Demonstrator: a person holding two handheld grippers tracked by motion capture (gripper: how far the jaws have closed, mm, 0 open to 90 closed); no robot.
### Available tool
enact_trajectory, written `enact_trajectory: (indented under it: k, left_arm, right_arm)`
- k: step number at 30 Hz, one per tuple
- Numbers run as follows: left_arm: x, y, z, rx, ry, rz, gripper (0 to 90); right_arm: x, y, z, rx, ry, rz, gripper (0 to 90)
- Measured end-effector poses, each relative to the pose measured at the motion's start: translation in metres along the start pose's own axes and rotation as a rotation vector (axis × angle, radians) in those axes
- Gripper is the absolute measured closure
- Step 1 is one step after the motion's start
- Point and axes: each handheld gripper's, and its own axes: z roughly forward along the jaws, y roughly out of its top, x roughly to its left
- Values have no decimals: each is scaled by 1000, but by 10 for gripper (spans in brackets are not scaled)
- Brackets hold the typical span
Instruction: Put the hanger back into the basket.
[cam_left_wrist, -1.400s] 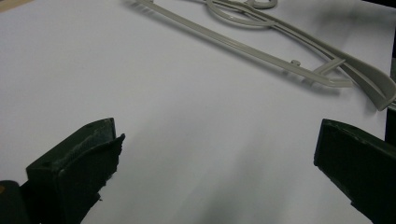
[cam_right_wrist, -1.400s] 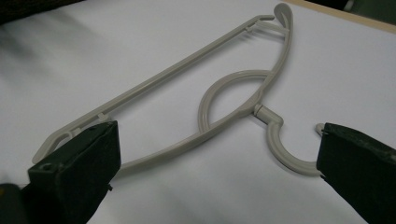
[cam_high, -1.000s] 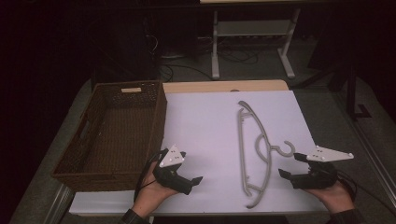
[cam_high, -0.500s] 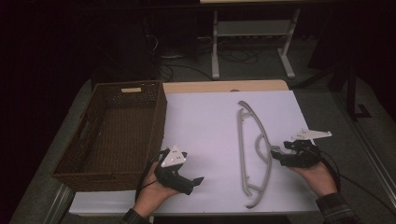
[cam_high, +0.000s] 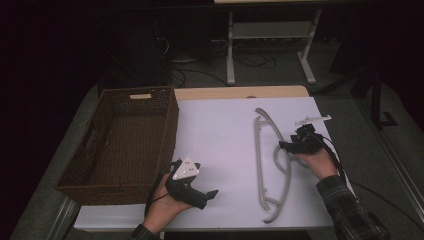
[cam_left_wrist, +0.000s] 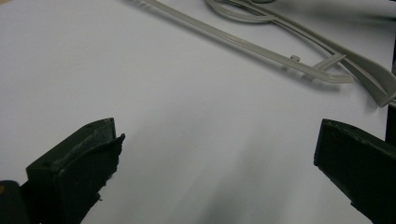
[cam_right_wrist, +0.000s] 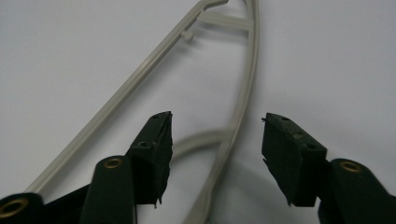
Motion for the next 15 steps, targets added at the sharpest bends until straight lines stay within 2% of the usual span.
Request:
enact_trajectory:
  k: [2,3,5,9,15]
  left_arm:
    - [0,0,0,-2,-1,0,0]
    - [0,0,0,-1,-1,0,0]
    - [0,0,0,0,-2,1,0]
    - [0,0,0,1,-2,2,0]
    - [0,0,0,5,-1,-2,0]
  right_arm:
    - [-3,8,10,17,-3,6,451]
    - [-5,13,17,15,4,10,496]
    - [-6,14,21,25,8,16,508]
    - [-11,24,37,50,-12,12,596]
    - [-19,31,43,72,-28,5,671]
